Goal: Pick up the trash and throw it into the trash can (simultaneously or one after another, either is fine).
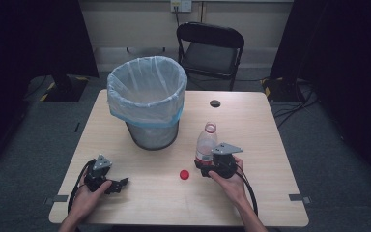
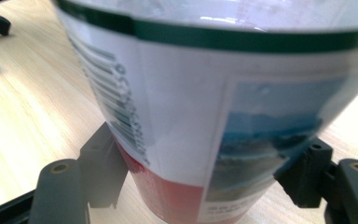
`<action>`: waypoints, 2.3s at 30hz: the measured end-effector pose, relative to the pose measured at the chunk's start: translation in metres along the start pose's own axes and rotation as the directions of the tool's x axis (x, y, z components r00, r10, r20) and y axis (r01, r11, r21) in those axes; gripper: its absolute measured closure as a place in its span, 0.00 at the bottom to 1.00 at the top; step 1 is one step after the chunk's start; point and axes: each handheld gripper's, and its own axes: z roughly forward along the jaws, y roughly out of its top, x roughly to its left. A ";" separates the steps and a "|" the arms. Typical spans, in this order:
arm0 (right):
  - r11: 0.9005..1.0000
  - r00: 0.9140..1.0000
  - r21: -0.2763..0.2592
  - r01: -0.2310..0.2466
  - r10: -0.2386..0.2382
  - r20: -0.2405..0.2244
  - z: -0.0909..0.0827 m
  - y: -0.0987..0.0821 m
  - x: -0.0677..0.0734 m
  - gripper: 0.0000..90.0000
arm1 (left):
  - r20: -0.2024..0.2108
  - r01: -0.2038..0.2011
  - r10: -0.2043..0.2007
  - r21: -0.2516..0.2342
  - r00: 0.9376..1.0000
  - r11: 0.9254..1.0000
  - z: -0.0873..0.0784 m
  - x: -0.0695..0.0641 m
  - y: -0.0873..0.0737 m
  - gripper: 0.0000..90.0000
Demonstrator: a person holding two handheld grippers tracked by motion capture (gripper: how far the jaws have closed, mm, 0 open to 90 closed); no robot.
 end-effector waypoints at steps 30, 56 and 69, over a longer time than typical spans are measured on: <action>0.990 0.994 -0.114 -0.087 0.079 -0.078 -0.017 0.038 0.006 0.31 | 0.000 -0.001 0.001 0.000 1.000 1.000 0.000 0.000 0.000 0.00; 0.971 0.988 -0.225 -0.076 0.043 -0.149 -0.039 0.091 0.010 0.32 | 0.001 0.000 0.000 -0.001 1.000 1.000 0.000 0.000 0.000 0.00; 0.954 0.987 -0.293 -0.056 0.008 -0.162 -0.054 0.113 0.008 0.32 | 0.000 -0.001 0.001 0.000 1.000 1.000 0.000 0.000 0.000 0.00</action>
